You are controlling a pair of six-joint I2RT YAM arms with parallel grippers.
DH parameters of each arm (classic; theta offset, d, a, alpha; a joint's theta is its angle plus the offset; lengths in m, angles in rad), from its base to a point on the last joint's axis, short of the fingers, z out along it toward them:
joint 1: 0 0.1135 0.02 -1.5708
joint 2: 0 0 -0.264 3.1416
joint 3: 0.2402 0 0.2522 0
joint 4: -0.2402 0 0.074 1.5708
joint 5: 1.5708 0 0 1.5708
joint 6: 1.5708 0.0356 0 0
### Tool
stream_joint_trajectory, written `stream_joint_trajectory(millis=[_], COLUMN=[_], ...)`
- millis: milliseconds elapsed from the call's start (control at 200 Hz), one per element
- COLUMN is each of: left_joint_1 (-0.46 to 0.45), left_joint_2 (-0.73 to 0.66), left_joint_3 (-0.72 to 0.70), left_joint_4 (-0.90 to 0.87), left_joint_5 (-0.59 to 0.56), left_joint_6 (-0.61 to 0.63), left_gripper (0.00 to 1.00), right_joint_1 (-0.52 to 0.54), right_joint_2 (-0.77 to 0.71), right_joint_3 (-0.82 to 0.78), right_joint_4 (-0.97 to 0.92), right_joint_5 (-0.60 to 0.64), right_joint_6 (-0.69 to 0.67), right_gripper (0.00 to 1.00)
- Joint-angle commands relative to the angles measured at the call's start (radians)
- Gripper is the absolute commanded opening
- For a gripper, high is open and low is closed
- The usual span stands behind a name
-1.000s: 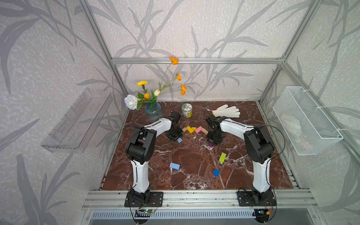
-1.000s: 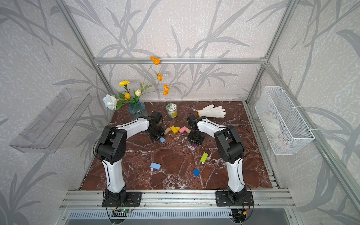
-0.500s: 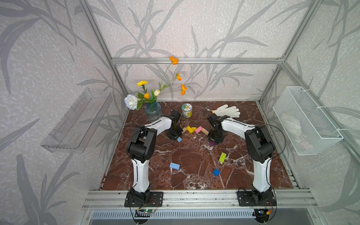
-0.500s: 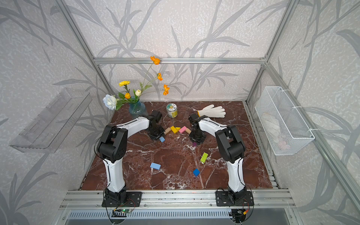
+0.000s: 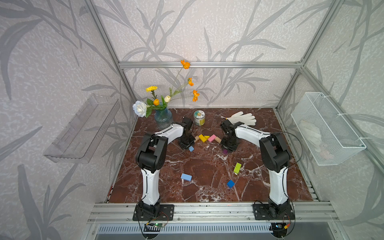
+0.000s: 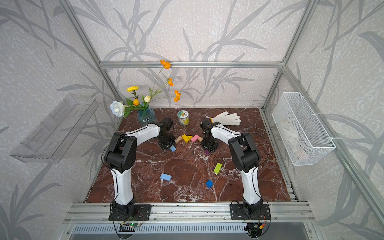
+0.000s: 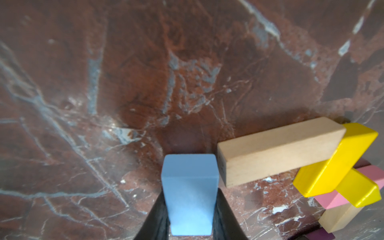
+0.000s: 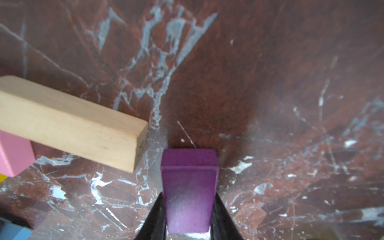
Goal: Assemble a heart with building blocks
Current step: Assemble the building block at the center of the board.
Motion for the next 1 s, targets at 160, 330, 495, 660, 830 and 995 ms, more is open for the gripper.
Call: stream_joint_trajectory(millis=[160,330,495,660,830,995], left_joint_1=[-0.004,-0.005,-0.005,-0.005,-0.010,-0.013], left_joint_2=[0.133,0.132,0.132,0.129,0.128,0.129], left_joint_3=[-0.072,-0.068,-0.067,-0.079,-0.078,-0.076], left_joint_4=[-0.028,-0.026,-0.030,-0.025,-0.030,-0.039], left_joint_5=[-0.063,-0.054,-0.052,-0.039,-0.031,-0.029], left_joint_6=[-0.002,-0.009,-0.014,-0.031,-0.037,-0.035], left_gripper=[0.17,0.17,0.17,0.18,0.18,0.18], right_joint_1=[-0.002,-0.002,-0.001,-0.001,-0.002,-0.003], right_joint_2=[0.037,0.048,0.051,0.057,0.066,0.073], right_joint_3=[0.029,0.051,0.054,0.055,0.065,0.076], right_joint_4=[-0.023,-0.036,-0.042,-0.040,-0.044,-0.052], right_joint_5=[-0.007,-0.004,-0.005,-0.009,-0.010,-0.012], right_joint_6=[0.000,0.001,0.004,0.013,0.014,0.012], right_gripper=[0.00,0.00,0.00,0.00,0.00,0.00])
